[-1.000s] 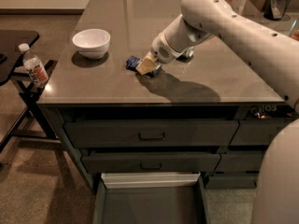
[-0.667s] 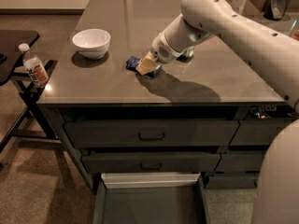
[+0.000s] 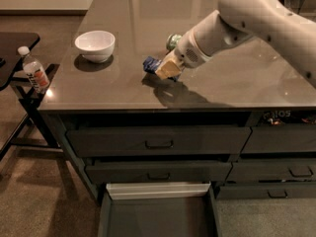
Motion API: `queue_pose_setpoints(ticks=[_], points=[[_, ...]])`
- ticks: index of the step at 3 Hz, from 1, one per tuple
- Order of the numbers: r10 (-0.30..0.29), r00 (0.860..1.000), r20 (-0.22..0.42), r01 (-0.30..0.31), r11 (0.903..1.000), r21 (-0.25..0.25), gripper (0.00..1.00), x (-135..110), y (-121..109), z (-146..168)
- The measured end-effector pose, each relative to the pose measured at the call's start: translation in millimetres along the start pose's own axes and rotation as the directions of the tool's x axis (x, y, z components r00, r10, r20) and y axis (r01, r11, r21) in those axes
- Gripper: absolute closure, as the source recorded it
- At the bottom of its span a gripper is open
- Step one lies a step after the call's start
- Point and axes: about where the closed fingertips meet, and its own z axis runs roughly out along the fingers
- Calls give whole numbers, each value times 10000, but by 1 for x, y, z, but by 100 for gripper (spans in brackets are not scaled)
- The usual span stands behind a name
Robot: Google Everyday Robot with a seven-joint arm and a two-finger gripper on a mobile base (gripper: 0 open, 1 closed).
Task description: Place rxbar blueberry into bottom drawer
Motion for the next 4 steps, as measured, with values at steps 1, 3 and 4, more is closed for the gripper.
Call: queue_pose_setpoints(ticks=[1,3,4], points=[[-331,9989,325,323,9992,253,100,7,26,-33],[-724,9964,434,695,9955,640,100,50,96,-81],[-480,9978,449,446,9964,725,100,87,134,-98]])
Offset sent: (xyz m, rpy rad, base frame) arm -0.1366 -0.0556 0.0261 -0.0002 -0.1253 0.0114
